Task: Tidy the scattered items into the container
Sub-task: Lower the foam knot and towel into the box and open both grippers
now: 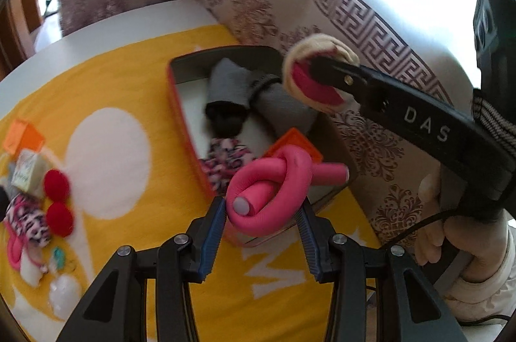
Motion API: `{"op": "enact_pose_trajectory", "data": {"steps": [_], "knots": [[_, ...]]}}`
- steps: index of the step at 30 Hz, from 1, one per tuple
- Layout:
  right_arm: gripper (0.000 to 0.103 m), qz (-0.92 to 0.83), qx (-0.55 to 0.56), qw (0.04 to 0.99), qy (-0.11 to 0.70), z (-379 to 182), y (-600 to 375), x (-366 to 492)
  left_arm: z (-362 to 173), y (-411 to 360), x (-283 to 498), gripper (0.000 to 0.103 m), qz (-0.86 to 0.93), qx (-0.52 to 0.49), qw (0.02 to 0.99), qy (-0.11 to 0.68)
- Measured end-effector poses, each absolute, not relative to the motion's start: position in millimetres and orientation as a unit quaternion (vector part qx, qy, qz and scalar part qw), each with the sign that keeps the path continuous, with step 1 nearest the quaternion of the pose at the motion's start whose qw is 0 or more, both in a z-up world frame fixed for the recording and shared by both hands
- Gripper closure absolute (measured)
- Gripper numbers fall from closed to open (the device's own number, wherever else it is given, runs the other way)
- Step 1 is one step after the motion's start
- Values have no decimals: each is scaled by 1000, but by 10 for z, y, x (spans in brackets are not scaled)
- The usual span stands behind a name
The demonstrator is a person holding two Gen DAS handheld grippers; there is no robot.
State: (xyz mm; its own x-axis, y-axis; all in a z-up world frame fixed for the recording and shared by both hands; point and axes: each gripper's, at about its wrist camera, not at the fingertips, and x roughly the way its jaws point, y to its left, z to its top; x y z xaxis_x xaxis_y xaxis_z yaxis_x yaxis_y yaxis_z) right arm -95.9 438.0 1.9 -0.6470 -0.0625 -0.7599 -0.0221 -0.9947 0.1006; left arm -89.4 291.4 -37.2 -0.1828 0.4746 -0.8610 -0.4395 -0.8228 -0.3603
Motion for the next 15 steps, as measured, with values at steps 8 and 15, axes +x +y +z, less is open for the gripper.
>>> {"op": "enact_pose_trajectory", "data": {"steps": [8,15], "knots": [[36,-902,427,7,-64,-10,4441,-998,-460,2951,-973,41,762,-582,284,-26],[36,-899,433,17,-67,-50,4315,-1013,-473,2686,-992,41,768,-584,261,-40]]}}
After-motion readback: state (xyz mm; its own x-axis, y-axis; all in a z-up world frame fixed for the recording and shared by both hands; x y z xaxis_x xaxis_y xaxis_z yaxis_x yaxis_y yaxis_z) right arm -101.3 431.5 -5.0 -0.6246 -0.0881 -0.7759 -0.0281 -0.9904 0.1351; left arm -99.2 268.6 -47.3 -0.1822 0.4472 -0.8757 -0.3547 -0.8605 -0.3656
